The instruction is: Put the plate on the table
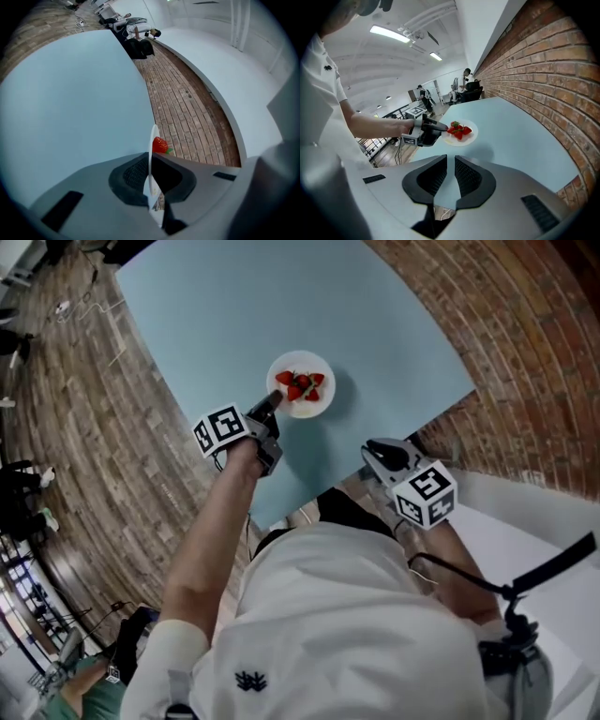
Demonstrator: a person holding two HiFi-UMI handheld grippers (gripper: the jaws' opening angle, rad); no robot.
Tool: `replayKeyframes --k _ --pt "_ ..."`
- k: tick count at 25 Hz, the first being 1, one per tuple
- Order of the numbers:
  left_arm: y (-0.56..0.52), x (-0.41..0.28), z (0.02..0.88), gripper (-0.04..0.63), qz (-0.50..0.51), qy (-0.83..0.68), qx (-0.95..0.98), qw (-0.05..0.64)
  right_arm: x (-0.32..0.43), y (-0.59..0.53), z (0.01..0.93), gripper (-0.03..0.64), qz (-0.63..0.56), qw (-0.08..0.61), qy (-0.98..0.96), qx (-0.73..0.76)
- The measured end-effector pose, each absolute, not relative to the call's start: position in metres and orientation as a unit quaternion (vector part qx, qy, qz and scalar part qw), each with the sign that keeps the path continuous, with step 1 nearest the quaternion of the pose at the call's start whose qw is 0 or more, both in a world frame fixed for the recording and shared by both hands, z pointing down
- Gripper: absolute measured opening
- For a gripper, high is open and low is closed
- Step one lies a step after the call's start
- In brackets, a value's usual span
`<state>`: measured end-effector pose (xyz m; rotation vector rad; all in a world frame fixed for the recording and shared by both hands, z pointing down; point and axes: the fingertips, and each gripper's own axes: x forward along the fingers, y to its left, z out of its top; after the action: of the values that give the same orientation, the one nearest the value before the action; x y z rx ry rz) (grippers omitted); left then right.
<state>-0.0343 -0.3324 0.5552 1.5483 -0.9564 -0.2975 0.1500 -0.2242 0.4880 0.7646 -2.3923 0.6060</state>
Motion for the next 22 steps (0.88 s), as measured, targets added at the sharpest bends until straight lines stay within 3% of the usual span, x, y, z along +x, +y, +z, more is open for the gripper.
replayKeyframes --k 13,22 --pt "-0.429 -0.032 0.635 0.011 -0.155 -0.451 0.599 0.643 0.189 -0.286 0.528 0.051 0.261 0.318 -0.876 0.251" --pt "-0.432 -0.048 0.652 0.013 -0.1 -0.475 0.596 0.639 0.176 -0.303 0.536 0.051 0.266 0.326 -0.879 0.226"
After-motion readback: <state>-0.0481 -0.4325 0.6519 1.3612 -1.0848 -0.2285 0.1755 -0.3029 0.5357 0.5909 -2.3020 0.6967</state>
